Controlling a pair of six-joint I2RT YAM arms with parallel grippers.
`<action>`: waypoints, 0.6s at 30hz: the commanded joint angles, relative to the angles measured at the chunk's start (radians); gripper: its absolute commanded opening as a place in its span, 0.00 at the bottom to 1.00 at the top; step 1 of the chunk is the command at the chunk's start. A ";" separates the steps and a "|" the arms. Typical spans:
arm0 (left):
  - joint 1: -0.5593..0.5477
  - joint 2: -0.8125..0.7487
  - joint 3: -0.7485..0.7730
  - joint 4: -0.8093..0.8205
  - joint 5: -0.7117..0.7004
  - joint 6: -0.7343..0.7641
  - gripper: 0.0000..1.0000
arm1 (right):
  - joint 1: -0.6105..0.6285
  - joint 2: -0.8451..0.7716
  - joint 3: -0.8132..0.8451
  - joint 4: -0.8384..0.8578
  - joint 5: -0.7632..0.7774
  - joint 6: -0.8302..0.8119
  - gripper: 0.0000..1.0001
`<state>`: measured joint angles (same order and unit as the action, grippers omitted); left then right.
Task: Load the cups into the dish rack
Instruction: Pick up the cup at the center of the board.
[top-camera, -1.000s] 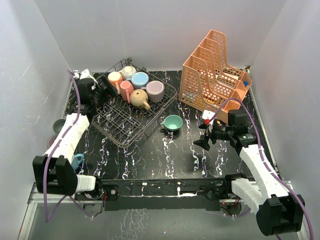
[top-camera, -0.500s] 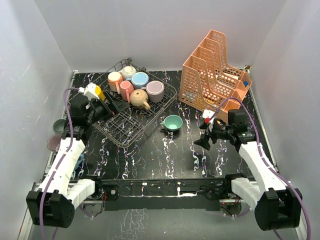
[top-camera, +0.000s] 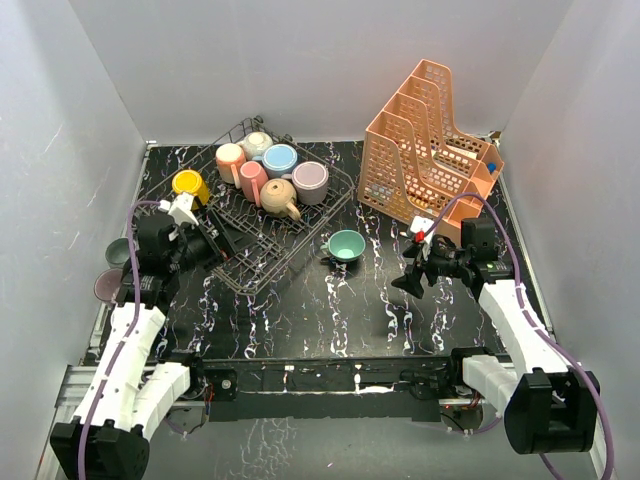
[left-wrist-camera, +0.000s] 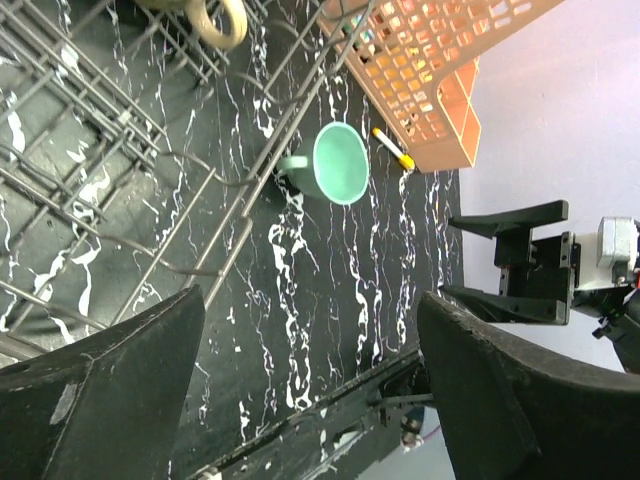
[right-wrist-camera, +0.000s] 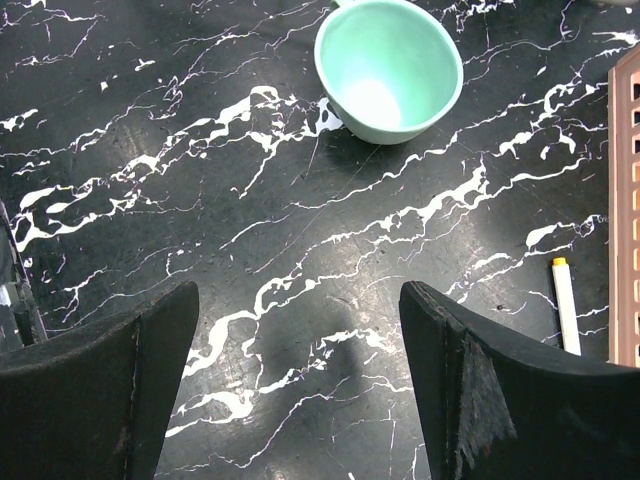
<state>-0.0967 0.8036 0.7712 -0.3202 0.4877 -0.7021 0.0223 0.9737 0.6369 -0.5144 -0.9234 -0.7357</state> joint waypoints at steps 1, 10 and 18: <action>-0.011 -0.007 -0.031 0.030 0.102 -0.072 0.83 | -0.010 0.008 -0.011 0.046 -0.035 -0.016 0.84; -0.130 -0.023 -0.046 0.120 0.054 -0.165 0.82 | -0.010 0.028 -0.012 0.064 -0.049 0.005 0.84; -0.426 0.039 -0.077 0.275 -0.127 -0.223 0.82 | -0.010 0.059 -0.012 0.080 -0.061 0.042 0.84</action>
<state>-0.4053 0.8131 0.7074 -0.1593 0.4519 -0.8776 0.0166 1.0222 0.6235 -0.4915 -0.9535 -0.7223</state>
